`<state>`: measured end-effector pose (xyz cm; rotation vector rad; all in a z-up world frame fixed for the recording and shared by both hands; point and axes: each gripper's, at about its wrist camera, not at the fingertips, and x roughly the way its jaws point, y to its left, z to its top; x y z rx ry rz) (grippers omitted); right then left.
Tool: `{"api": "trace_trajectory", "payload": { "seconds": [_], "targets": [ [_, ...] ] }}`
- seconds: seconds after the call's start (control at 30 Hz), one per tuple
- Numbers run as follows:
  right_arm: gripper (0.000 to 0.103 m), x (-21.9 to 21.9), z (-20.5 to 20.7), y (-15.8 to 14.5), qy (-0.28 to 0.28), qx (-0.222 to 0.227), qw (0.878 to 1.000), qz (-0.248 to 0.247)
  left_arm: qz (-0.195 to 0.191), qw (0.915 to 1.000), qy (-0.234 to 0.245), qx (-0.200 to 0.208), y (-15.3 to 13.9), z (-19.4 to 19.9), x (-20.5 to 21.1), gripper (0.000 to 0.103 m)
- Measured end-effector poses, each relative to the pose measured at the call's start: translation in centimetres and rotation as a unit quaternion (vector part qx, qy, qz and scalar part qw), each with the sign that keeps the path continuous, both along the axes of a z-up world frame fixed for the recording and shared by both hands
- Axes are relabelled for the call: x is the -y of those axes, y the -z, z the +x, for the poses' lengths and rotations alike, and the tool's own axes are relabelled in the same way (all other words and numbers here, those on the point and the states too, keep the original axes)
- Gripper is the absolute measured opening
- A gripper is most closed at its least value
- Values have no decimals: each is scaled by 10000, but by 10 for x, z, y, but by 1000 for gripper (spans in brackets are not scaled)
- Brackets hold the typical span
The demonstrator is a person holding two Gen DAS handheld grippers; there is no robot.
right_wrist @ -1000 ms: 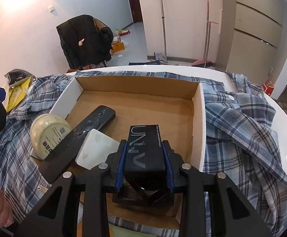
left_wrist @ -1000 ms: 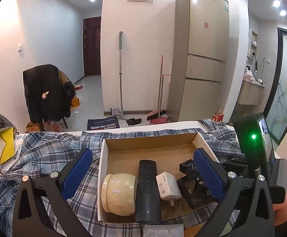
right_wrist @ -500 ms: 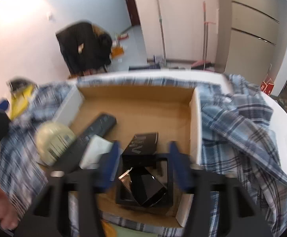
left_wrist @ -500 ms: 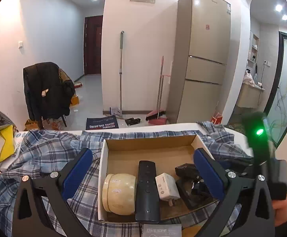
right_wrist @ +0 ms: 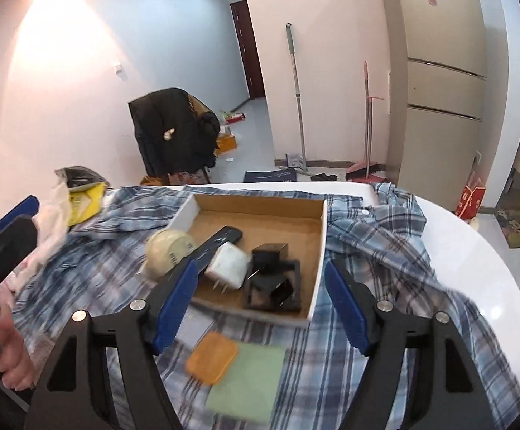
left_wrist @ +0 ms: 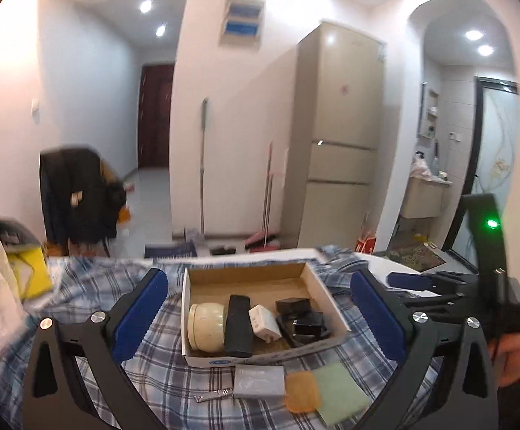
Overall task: Organize rigid objects
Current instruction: 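Withdraw both open grippers from the box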
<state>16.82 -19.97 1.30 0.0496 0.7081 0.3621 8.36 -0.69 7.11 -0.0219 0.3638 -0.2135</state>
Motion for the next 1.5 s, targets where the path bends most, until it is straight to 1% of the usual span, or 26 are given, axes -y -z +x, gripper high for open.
{"api": "trace_trajectory", "payload": {
  "seconds": [0.03, 0.07, 0.1, 0.13, 0.17, 0.23, 0.3, 0.4, 0.47, 0.53, 0.6, 0.7, 0.87, 1.0, 1.07, 1.1, 1.17, 1.2, 1.23, 1.27, 1.3, 1.33, 1.4, 1.43, 1.47, 1.5],
  "targets": [
    [72, 2, -8, -1, -6, 12, 10000, 36, 262, 9995, 82, 162, -1, -13, 7, 103],
    [72, 2, -15, -2, -9, 50, 10000, 63, 461, 9985, 143, 247, 0, -18, 12, 103],
    [72, 4, -22, -3, 1, 109, 9999, 76, 753, 9964, 151, 358, 4, -24, 19, 103],
    [73, 4, -31, -2, 17, 193, 9998, 69, 1000, 9940, -11, 439, 11, -29, 23, 103],
    [80, 5, -38, 0, 38, 295, 9995, 48, 1038, 9938, -52, 400, 16, -31, 24, 103],
    [89, 8, -51, 7, 199, 505, 9985, -2, 728, 9969, 247, 156, 27, -32, 19, 103],
    [89, 10, -55, 16, 303, 567, 9979, -36, 510, 9982, 301, 83, 37, -33, 13, 103],
    [89, 13, -52, 31, 400, 501, 9979, -55, 346, 9993, 135, 8, 54, -28, 2, 103],
    [89, 15, -47, 41, 478, 413, 9980, -66, 96, 9997, 58, -225, 67, -20, -9, 103],
    [89, 16, -46, 48, 680, 369, 9965, -307, -117, 9982, 70, -591, 79, -10, -20, 103],
    [89, 17, -51, 50, 693, 458, 9955, -452, -244, 9966, 62, -790, 87, -5, -28, 103],
    [89, 21, -54, 52, 668, 472, 9959, -392, -238, 9952, -43, -951, 95, 1, -32, 103],
    [89, 22, -51, 58, 587, 257, 9974, -334, -34, 9917, 17, -1285, 111, 10, -20, 103],
    [89, 19, -48, 67, 630, 61, 9975, -317, 112, 9899, 72, -1411, 112, 11, -12, 103],
    [89, 17, -47, 71, 621, 41, 9975, -347, 282, 9842, -37, -1748, 113, 18, -8, 102],
    [89, 17, -47, 72, 627, 37, 9974, -357, 270, 9811, -57, -1917, 114, 21, -8, 100],
    [86, 16, -46, 72, 604, 5, 9976, -338, 48, 9726, 109, -2320, 117, 30, -10, 94],
    [86, 17, -45, 72, 594, -8, 9977, -321, 6, 9681, 133, -2502, 118, 34, -10, 90],
    [86, 17, -45, 72, 589, -17, 9978, -314, -3, 9621, 90, -2726, 121, 42, -12, 83],
    [86, 17, -45, 72, 597, -14, 9977, -312, 0, 9594, 45, -2821, 124, 47, -14, 79],
    [86, 18, -46, 72, 605, -9, 9977, -313, 2, 9565, 14, -2918, 126, 52, -15, 71],
    [86, 18, -45, 72, 611, -8, 9976, -319, -30, 9514, 28, -3078, 130, 60, -17, 61],
    [86, 19, -45, 73, 648, -23, 9974, -325, -229, 9417, 163, -3353, 136, 69, -19, 50],
    [86, 20, -44, 74, 676, -39, 9972, -324, -473, 9339, 296, -3532, 139, 73, -20, 44],
    [86, 20, -43, 75, 689, -65, 9971, -330, -595, 9309, 388, -3582, 139, 75, -20, 43],
    [86, 20, -42, 75, 685, -95, 9970, -336, -626, 9303, 471, -3584, 138, 75, -17, 42]
  ]
}}
